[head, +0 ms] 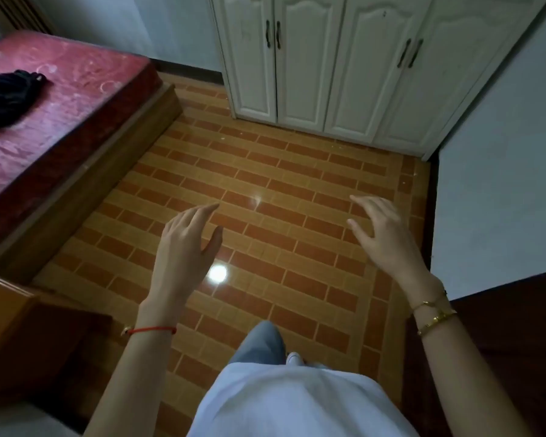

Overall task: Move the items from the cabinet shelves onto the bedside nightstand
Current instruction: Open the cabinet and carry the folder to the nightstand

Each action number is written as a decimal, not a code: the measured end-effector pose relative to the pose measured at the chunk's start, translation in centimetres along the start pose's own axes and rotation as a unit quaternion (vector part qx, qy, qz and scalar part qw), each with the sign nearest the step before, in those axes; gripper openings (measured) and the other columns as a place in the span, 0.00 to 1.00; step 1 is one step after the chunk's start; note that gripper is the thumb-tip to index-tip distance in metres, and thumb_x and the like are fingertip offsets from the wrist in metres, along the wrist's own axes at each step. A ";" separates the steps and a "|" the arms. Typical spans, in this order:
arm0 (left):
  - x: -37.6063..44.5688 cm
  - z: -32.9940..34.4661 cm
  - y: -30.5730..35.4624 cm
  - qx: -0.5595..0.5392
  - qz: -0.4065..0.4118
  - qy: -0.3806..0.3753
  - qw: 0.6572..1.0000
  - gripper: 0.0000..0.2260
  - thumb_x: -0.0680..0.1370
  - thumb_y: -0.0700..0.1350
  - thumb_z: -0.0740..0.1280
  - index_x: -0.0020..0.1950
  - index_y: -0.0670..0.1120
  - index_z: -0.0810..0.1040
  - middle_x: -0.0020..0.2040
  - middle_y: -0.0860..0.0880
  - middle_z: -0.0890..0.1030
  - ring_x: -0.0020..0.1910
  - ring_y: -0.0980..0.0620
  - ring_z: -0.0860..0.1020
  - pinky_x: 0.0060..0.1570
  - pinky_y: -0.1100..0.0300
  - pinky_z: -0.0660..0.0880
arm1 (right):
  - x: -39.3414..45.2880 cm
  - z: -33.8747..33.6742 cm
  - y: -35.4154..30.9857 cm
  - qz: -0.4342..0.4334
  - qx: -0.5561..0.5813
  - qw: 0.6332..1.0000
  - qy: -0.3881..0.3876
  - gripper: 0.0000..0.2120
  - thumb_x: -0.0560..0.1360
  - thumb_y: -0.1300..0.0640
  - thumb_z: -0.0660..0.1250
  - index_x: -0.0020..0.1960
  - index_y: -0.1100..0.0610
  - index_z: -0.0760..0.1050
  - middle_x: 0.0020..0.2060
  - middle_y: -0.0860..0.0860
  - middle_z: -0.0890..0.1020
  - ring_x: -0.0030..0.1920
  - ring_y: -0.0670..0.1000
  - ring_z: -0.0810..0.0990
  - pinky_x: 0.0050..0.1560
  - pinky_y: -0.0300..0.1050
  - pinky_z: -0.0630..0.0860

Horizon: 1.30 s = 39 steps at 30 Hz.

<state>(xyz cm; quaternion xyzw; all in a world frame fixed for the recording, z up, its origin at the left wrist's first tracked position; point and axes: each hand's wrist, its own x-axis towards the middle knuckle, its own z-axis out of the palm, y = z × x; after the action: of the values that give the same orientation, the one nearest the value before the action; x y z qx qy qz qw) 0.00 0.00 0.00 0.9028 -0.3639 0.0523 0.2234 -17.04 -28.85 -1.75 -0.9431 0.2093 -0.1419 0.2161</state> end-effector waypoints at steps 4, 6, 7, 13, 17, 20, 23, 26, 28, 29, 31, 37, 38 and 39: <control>2.7 1.0 -0.3 -0.003 -0.011 0.015 1.000 0.18 0.80 0.45 0.66 0.70 0.45 0.73 0.63 0.44 0.80 0.65 0.45 0.76 0.67 0.48 0.70 | 2.9 0.4 1.2 0.013 -0.002 1.000 -0.008 0.21 0.80 0.52 0.62 0.72 0.55 0.68 0.67 0.51 0.73 0.69 0.48 0.67 0.66 0.40 0.64; 4.8 1.7 -1.0 0.000 -0.012 0.014 1.000 0.18 0.81 0.46 0.66 0.71 0.45 0.73 0.63 0.44 0.79 0.65 0.44 0.76 0.67 0.46 0.71 | 5.1 1.1 1.8 0.011 -0.002 1.000 -0.011 0.21 0.80 0.52 0.62 0.72 0.55 0.68 0.67 0.51 0.73 0.69 0.48 0.67 0.66 0.41 0.65; 6.0 2.1 -1.4 0.001 -0.011 0.014 1.000 0.18 0.81 0.46 0.65 0.71 0.45 0.72 0.64 0.44 0.79 0.65 0.45 0.76 0.67 0.46 0.71 | 6.3 1.5 2.1 0.007 -0.002 1.000 -0.011 0.21 0.80 0.52 0.62 0.72 0.55 0.68 0.67 0.51 0.73 0.69 0.49 0.67 0.67 0.42 0.66; 15.7 4.8 -4.8 0.000 -0.015 0.014 1.000 0.18 0.81 0.47 0.65 0.71 0.45 0.72 0.64 0.45 0.79 0.65 0.46 0.76 0.67 0.47 0.71 | 16.1 4.4 3.5 0.004 -0.006 1.000 -0.018 0.21 0.80 0.51 0.63 0.71 0.55 0.69 0.66 0.50 0.74 0.69 0.49 0.68 0.67 0.41 0.64; 24.7 5.2 -7.3 0.008 -0.023 0.019 1.000 0.18 0.81 0.47 0.64 0.71 0.45 0.72 0.64 0.46 0.79 0.65 0.46 0.76 0.68 0.48 0.70 | 25.1 5.9 3.5 0.013 0.005 1.000 -0.022 0.21 0.80 0.51 0.62 0.71 0.54 0.68 0.66 0.50 0.74 0.69 0.47 0.67 0.66 0.38 0.60; 31.9 5.2 -9.2 0.012 -0.020 0.027 0.999 0.17 0.81 0.47 0.64 0.70 0.46 0.72 0.65 0.47 0.79 0.66 0.47 0.75 0.68 0.50 0.70 | 32.4 6.5 3.4 0.024 0.010 1.000 -0.017 0.21 0.80 0.51 0.62 0.72 0.53 0.68 0.67 0.50 0.73 0.69 0.48 0.67 0.66 0.39 0.60; 38.3 5.6 -11.0 0.014 -0.006 0.027 1.000 0.17 0.81 0.47 0.64 0.70 0.46 0.72 0.65 0.47 0.79 0.66 0.47 0.75 0.68 0.49 0.71 | 38.8 6.9 4.0 0.027 0.011 1.000 0.002 0.21 0.80 0.51 0.62 0.71 0.54 0.69 0.66 0.50 0.74 0.69 0.49 0.68 0.67 0.40 0.60; 44.4 6.5 -11.9 0.016 0.005 0.018 1.000 0.18 0.81 0.47 0.64 0.71 0.46 0.72 0.64 0.47 0.79 0.66 0.47 0.76 0.68 0.49 0.71 | 44.2 7.2 4.9 0.033 0.017 0.999 0.011 0.20 0.80 0.52 0.63 0.71 0.55 0.70 0.65 0.51 0.75 0.68 0.50 0.69 0.70 0.43 0.62; 48.3 7.5 -12.2 0.013 0.014 0.009 1.000 0.18 0.81 0.47 0.64 0.70 0.47 0.72 0.64 0.47 0.79 0.65 0.47 0.76 0.67 0.49 0.72 | 47.5 7.4 5.7 0.039 0.024 0.999 0.016 0.20 0.80 0.52 0.63 0.70 0.55 0.70 0.65 0.51 0.75 0.67 0.51 0.70 0.71 0.48 0.64; 50.4 8.1 -12.3 0.011 0.017 0.005 1.000 0.18 0.81 0.47 0.64 0.71 0.47 0.72 0.64 0.47 0.79 0.65 0.47 0.76 0.66 0.49 0.72 | 49.1 7.7 6.3 0.044 0.026 0.999 0.018 0.19 0.79 0.52 0.63 0.70 0.55 0.70 0.64 0.52 0.76 0.67 0.52 0.71 0.71 0.49 0.65; 54.4 9.6 -12.7 0.003 0.020 -0.001 1.000 0.17 0.81 0.47 0.64 0.70 0.47 0.72 0.64 0.47 0.79 0.64 0.47 0.76 0.65 0.48 0.73 | 52.3 8.4 7.7 0.053 0.027 0.998 0.019 0.20 0.79 0.52 0.63 0.70 0.54 0.70 0.65 0.51 0.75 0.67 0.51 0.70 0.70 0.46 0.65; 67.5 14.9 -13.2 -0.007 0.022 0.004 1.000 0.17 0.81 0.46 0.65 0.70 0.47 0.73 0.62 0.46 0.80 0.62 0.47 0.77 0.63 0.49 0.73 | 64.6 9.6 13.6 0.071 0.027 0.997 -0.004 0.20 0.80 0.51 0.63 0.70 0.53 0.69 0.65 0.50 0.74 0.67 0.49 0.69 0.65 0.39 0.61; 69.9 15.5 -13.1 -0.011 0.020 0.005 1.000 0.17 0.81 0.46 0.65 0.69 0.46 0.73 0.62 0.46 0.80 0.62 0.46 0.77 0.63 0.50 0.73 | 67.0 9.4 14.5 0.068 0.025 0.997 -0.006 0.20 0.80 0.51 0.63 0.70 0.53 0.69 0.64 0.50 0.75 0.66 0.49 0.69 0.65 0.39 0.62; 72.4 16.1 -13.0 -0.016 0.018 0.009 1.000 0.16 0.81 0.46 0.65 0.69 0.46 0.73 0.62 0.46 0.80 0.62 0.46 0.77 0.62 0.50 0.73 | 69.5 9.1 15.3 0.065 0.023 0.998 -0.004 0.19 0.80 0.51 0.63 0.70 0.54 0.70 0.63 0.51 0.75 0.66 0.50 0.70 0.65 0.39 0.63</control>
<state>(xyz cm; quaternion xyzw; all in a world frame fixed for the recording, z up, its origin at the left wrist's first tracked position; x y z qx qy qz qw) 60.57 -44.66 -0.54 0.8916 -0.3791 0.0589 0.2405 41.71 -69.84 -4.49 -0.9229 0.2661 -0.1282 0.2471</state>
